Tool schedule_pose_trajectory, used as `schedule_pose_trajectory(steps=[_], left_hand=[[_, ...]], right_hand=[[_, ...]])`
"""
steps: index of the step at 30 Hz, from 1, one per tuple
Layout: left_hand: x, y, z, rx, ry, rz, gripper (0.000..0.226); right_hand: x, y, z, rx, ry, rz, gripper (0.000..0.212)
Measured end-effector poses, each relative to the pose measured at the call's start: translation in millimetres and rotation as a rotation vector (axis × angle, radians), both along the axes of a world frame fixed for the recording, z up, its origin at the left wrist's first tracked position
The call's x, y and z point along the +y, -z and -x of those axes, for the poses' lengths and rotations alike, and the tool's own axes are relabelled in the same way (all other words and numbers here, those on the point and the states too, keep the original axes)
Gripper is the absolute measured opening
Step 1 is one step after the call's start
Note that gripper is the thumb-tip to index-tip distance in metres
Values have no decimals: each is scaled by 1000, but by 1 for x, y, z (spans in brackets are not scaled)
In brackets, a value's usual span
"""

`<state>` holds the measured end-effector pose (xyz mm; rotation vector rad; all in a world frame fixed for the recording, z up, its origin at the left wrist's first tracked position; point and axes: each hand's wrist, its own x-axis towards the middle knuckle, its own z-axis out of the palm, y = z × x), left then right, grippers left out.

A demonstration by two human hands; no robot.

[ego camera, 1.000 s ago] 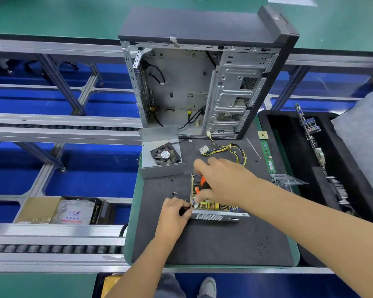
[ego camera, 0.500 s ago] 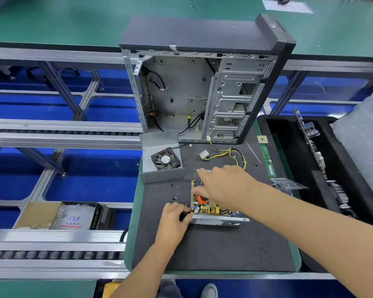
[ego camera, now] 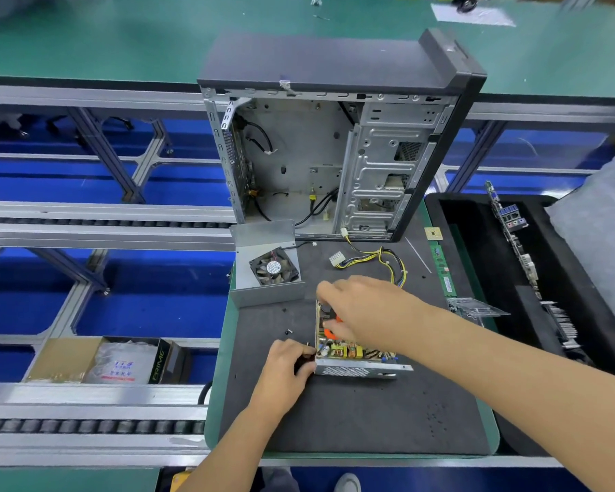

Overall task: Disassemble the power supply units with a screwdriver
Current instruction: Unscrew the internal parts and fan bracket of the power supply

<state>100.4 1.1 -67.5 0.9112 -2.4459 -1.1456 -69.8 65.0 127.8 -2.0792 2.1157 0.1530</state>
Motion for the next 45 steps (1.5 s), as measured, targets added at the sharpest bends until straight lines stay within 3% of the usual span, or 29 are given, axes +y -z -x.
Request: schedule_pose_trajectory(steps=[2, 4, 9, 11, 14, 16, 19, 22, 26, 28, 30, 36, 39, 42, 45], left_hand=[[0, -1, 2, -4, -2, -8, 24], [-1, -1, 2, -13, 5, -10, 23], [-1, -1, 2, -20, 0, -21, 23], [0, 0, 1, -27, -1, -26, 24], [-1, 1, 1, -22, -6, -28, 25], [-1, 2, 0, -23, -2, -25, 25], [-2, 2, 0, -17, -7, -21, 23], [-1, -3, 0, 24, -76, -22, 21], [0, -7, -1, 88, -211, -25, 19], [-2, -9, -2, 121, -274, -60, 18], [-6, -11, -4, 133, -307, -88, 17], [-13, -7, -15, 91, -488, 4, 20], [-15, -1, -21, 17, -480, 104, 21], [-15, 5, -25, -46, -413, 209, 14], [-16, 9, -24, -86, -399, 226, 11]], right_hand=[[0, -4, 0, -198, 15, -38, 30], [-1, -7, -1, -274, 26, -58, 33], [1, -2, -5, 33, 152, -7, 64], [0, -2, -4, 119, 122, 48, 54], [1, -3, -1, -106, 81, -1, 32], [0, -3, -1, -175, 94, -8, 33], [-1, -3, -3, -59, 144, -20, 45], [-2, -1, -2, -56, 68, -21, 31], [-1, -4, -1, -7, 91, -48, 52], [-1, -3, -1, 60, 93, -40, 47], [-1, -4, -1, 10, 60, -33, 34], [-2, -5, 1, -188, 97, -77, 33], [-4, -6, 5, -267, 147, -101, 46], [-1, -3, 4, -122, 171, -100, 69], [0, -3, 2, 113, 79, -27, 54]])
